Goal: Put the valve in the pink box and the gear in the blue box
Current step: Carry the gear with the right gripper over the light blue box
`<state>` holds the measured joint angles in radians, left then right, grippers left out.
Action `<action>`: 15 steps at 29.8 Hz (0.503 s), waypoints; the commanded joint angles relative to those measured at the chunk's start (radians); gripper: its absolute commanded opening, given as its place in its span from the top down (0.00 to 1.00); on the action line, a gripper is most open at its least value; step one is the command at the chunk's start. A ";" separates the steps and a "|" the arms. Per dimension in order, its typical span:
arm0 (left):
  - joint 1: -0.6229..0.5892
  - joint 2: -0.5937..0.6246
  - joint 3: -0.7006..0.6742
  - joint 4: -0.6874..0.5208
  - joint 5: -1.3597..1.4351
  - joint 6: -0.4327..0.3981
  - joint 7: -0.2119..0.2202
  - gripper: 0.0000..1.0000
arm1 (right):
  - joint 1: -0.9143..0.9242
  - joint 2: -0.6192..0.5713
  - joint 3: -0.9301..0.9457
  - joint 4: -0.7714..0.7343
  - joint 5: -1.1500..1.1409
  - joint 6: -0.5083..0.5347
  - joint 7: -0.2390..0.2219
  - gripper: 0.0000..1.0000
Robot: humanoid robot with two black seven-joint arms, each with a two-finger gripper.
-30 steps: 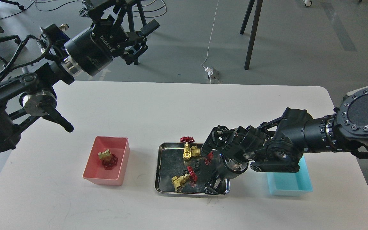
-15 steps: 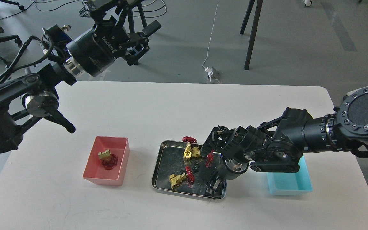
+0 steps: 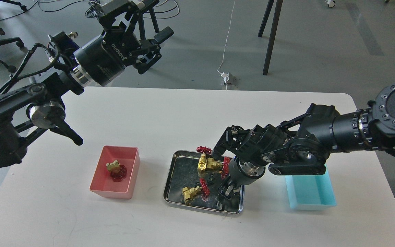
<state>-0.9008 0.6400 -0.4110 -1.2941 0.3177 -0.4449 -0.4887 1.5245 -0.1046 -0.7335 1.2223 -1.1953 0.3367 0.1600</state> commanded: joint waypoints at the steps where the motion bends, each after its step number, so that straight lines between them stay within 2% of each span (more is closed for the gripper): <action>1: 0.000 -0.013 0.001 0.004 0.003 0.000 0.000 0.27 | 0.066 -0.195 -0.003 0.097 0.007 0.002 0.000 0.86; 5: 0.000 -0.037 0.003 0.016 0.006 0.000 0.000 0.27 | 0.076 -0.491 -0.009 0.172 -0.007 0.014 0.000 0.86; 8: 0.000 -0.057 0.003 0.032 0.014 -0.002 0.000 0.27 | 0.050 -0.637 -0.010 0.212 -0.024 0.028 0.001 0.86; 11: 0.000 -0.088 0.001 0.044 0.034 0.000 0.000 0.27 | -0.026 -0.705 -0.003 0.262 -0.053 0.030 -0.002 0.86; 15: 0.000 -0.103 0.003 0.045 0.043 0.000 0.000 0.27 | -0.070 -0.716 0.005 0.269 -0.056 0.028 -0.004 0.83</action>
<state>-0.9007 0.5460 -0.4084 -1.2501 0.3557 -0.4455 -0.4887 1.4824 -0.8103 -0.7340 1.4874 -1.2481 0.3659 0.1578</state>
